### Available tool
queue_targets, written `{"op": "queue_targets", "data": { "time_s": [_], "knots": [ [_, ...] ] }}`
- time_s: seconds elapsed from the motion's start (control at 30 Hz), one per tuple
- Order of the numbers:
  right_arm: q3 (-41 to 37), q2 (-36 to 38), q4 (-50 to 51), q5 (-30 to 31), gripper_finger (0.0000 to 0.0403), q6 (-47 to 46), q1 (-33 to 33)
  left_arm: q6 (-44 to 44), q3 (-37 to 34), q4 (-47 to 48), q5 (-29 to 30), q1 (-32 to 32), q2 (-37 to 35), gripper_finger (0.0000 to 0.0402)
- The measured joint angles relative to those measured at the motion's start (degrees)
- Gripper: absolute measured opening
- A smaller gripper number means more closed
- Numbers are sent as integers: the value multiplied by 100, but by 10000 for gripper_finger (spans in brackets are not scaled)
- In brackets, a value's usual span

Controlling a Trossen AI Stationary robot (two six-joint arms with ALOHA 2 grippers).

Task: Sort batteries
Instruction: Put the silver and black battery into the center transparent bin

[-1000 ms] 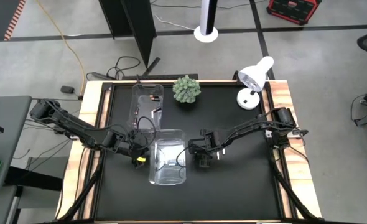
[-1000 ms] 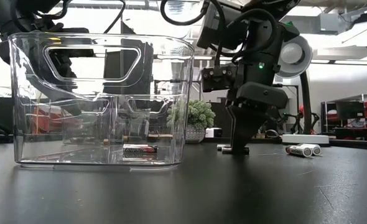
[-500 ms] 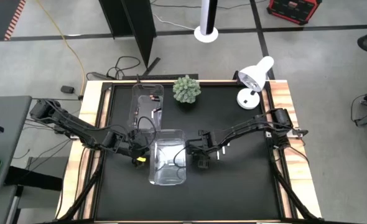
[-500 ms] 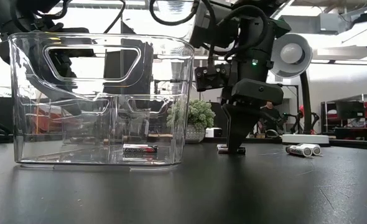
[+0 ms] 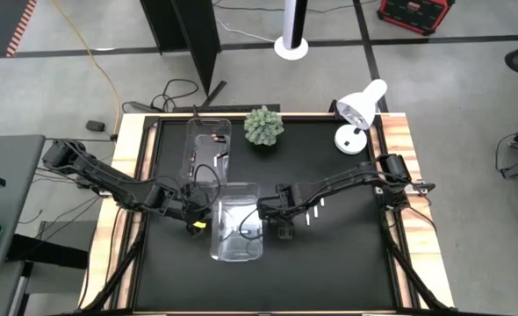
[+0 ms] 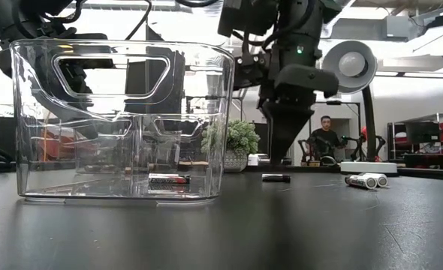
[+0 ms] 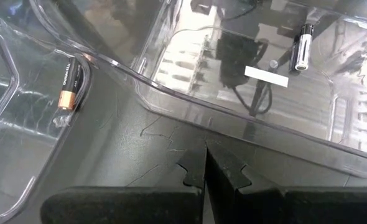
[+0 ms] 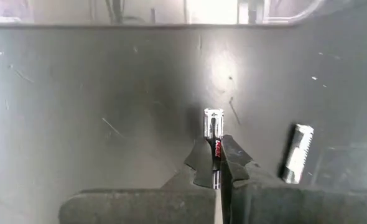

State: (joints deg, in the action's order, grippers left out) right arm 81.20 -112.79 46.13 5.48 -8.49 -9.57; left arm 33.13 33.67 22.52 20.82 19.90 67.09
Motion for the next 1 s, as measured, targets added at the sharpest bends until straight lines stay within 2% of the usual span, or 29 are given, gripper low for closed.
{"op": "queue_targets", "data": {
  "time_s": [0.37,0.57,0.73,0.83,1.0],
  "knots": [
    [887,17,1187,216,1,115,-133,-55,0,0,0,0,0,2],
    [1405,24,1327,216,1,458,-196,-57,0,0,0,0,0,2],
    [1869,26,989,216,1,1011,-243,-58,0,0,0,0,0,2],
    [2021,30,433,189,1,1378,-276,-103,0,-2,2,0,0,2],
    [2027,-82,-461,-424,1,1619,-224,-128,0,-9,3,0,1,2]
  ]
}}
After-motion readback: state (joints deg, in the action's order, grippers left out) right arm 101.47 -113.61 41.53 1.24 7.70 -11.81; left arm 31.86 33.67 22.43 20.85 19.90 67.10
